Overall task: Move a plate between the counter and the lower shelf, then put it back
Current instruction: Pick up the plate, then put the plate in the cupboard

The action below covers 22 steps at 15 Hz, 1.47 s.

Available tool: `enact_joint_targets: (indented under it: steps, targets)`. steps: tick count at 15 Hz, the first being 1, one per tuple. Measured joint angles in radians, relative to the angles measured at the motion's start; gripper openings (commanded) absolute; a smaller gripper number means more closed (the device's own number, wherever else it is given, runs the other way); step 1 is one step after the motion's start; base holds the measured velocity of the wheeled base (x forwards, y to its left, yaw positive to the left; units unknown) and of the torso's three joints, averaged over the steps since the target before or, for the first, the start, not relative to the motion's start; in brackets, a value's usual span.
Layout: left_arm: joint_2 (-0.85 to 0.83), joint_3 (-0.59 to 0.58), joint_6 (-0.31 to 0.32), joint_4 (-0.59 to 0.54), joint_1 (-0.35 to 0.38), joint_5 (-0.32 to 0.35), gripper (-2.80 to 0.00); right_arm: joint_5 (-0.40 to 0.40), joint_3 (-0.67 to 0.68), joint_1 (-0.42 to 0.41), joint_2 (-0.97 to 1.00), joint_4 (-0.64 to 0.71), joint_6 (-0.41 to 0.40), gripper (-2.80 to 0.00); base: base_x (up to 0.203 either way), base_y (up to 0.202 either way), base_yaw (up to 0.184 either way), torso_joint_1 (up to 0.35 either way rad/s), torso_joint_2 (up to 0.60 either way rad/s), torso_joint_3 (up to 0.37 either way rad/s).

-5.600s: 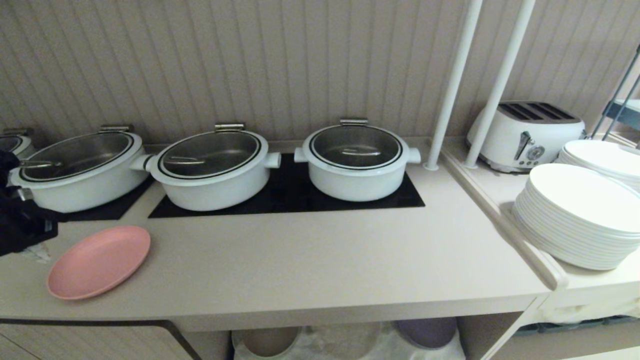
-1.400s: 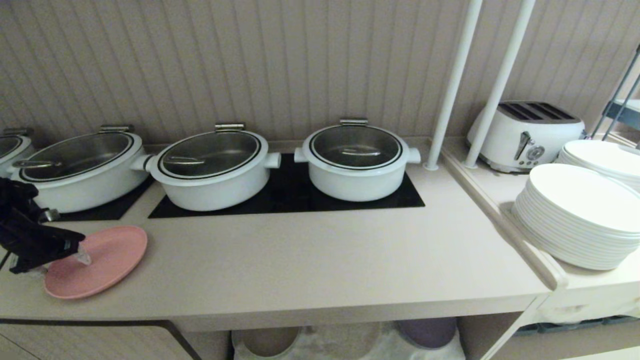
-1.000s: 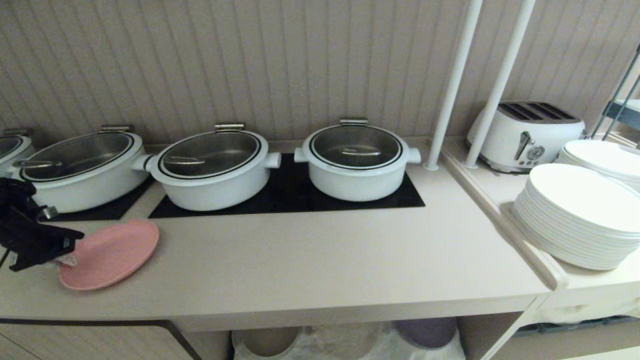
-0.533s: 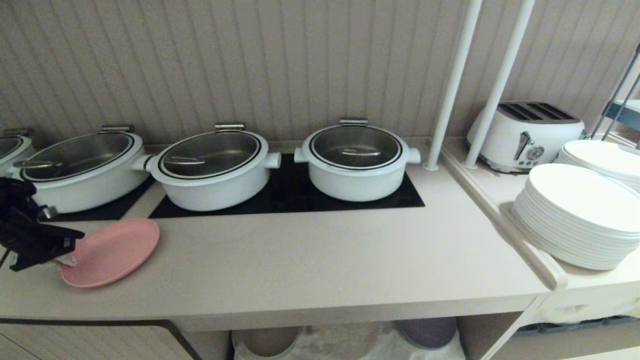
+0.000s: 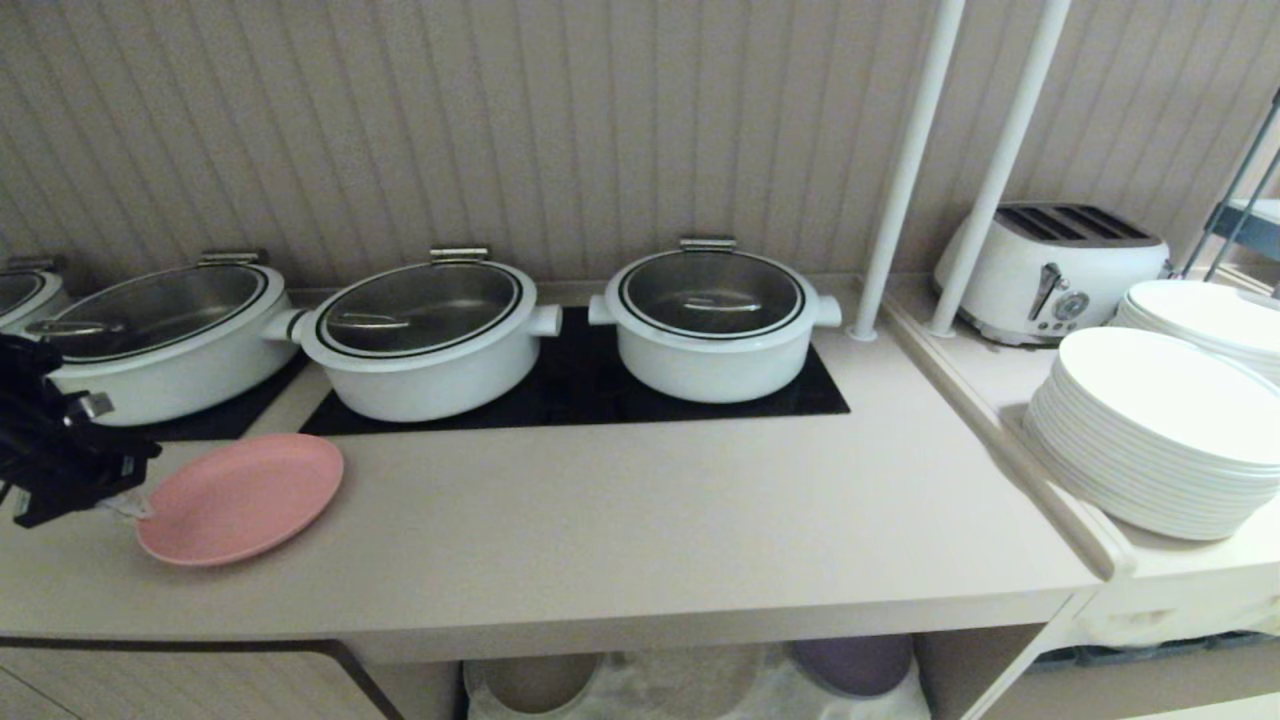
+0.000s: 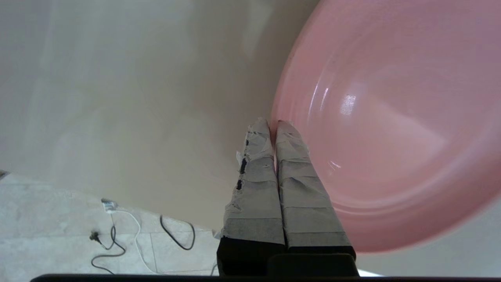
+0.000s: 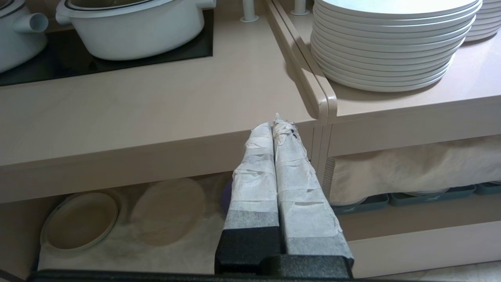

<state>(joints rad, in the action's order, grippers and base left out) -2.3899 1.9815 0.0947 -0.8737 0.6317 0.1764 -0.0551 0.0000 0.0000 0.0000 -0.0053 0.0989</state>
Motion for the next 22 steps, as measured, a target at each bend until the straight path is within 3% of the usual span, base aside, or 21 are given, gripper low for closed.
enact_joint_targets:
  steps: [8, 20, 22]
  targets:
    - [0.119, -0.038, -0.002, -0.138, -0.037, 0.086, -2.8, 0.0, 0.0, 0.0, 0.0, 0.0, 0.0, -2.8, 0.0, 0.0, 0.0, 0.0, 0.0, 0.0]
    - [0.314, -0.274, 0.007, -0.148, -0.067, 0.161, -2.8, 0.0, 0.0, 0.0, 0.0, 0.0, 0.0, -2.8, 0.0, 0.0, 0.0, 0.0, 0.0, 0.0]
    - [0.344, -0.311, 0.033, -0.148, -0.068, 0.178, -2.8, 0.0, 0.0, 0.0, 0.0, 0.0, 0.0, -2.8, 0.0, 0.0, 0.0, 0.0, 0.0, 0.0]
